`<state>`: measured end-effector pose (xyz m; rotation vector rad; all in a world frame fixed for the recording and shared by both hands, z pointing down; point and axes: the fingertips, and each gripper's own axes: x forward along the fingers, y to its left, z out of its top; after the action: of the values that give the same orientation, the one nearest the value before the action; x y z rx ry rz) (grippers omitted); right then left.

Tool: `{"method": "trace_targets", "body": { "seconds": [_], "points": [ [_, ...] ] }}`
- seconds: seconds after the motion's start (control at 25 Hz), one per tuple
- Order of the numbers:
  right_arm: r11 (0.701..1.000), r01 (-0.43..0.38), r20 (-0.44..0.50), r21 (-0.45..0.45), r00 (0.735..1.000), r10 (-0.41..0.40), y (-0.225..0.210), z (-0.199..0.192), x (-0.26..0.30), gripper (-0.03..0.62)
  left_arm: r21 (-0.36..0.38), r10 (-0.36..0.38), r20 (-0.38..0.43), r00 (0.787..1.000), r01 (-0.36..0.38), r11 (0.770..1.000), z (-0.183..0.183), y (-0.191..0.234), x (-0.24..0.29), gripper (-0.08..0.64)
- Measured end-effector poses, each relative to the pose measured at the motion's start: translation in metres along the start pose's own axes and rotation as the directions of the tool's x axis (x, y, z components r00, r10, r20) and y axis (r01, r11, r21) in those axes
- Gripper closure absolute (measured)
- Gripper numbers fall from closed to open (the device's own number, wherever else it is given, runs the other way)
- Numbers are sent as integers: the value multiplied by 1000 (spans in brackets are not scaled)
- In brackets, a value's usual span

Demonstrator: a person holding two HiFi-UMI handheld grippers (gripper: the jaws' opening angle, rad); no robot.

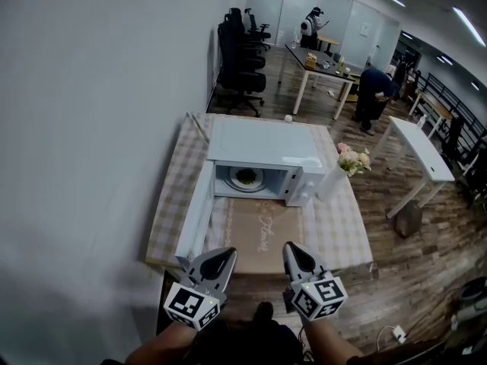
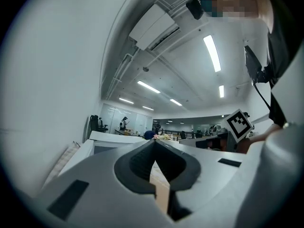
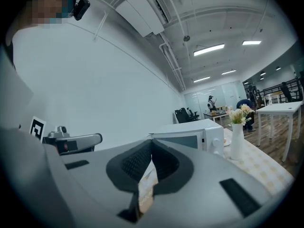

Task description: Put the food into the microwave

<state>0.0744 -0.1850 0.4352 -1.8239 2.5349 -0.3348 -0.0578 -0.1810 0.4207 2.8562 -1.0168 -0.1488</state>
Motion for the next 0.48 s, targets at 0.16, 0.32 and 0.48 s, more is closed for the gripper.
{"method": "trace_targets", "body": {
  "seconds": [0.16,0.32,0.48],
  "points": [
    [1000,-20,16,-9,1000,20,5,10,5,584,27,37,18,999,-37,999,7,3,-10,552],
    [999,-46,16,-13,999,47,7,17,6,584,35,102,22,995,-103,994,11,6,-14,552],
    [996,-55,21,-70,998,56,2,29,2,584,69,172,8,985,-172,983,16,6,-14,552]
  ]
}}
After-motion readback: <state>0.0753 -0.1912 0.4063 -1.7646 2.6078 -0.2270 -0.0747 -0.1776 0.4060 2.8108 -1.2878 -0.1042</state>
